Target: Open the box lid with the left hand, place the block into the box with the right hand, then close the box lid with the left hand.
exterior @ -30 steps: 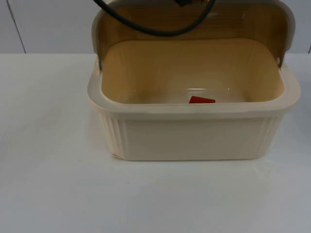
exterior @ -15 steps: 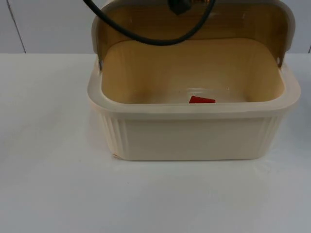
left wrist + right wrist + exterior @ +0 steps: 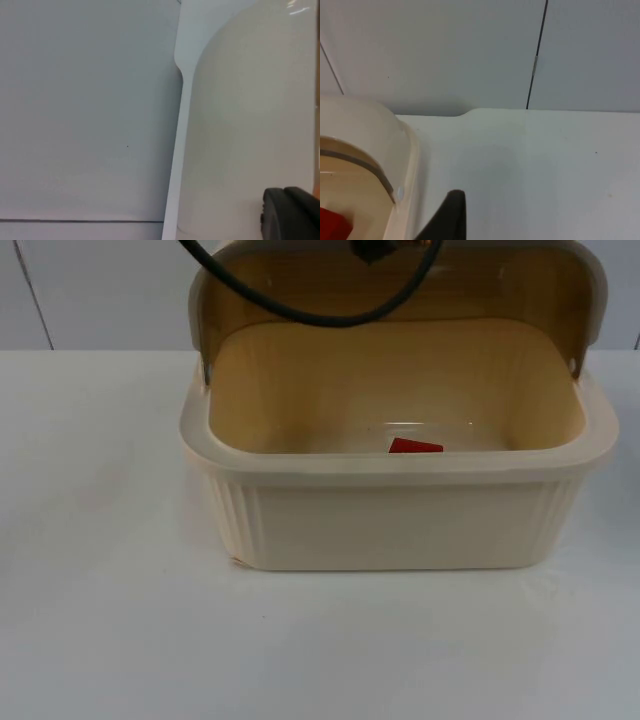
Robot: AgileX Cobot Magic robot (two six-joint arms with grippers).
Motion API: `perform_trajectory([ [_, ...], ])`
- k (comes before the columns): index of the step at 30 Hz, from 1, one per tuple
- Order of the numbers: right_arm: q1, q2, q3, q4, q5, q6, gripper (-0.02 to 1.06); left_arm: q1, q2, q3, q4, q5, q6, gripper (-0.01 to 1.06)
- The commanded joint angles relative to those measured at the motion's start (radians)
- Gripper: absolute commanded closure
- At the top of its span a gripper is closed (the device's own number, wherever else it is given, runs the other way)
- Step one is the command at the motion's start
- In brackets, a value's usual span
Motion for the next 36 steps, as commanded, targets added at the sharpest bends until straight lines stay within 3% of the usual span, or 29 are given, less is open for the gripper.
perform_trajectory([
  [1,0.005,-0.003,0.004,-0.008,-0.014,0.001,-0.01,0.0,0.001,-0.003,-0.005,-0.01,0.001,1.05],
  [30,0.005,-0.005,0.004,-0.008,-0.014,0.001,-0.01,0.022,0.019,-0.003,-0.066,0.032,-0.004,1.05],
  [36,0.005,-0.005,0.004,-0.008,-0.014,0.001,-0.01,0.022,0.019,-0.003,-0.068,0.089,-0.009,1.05],
])
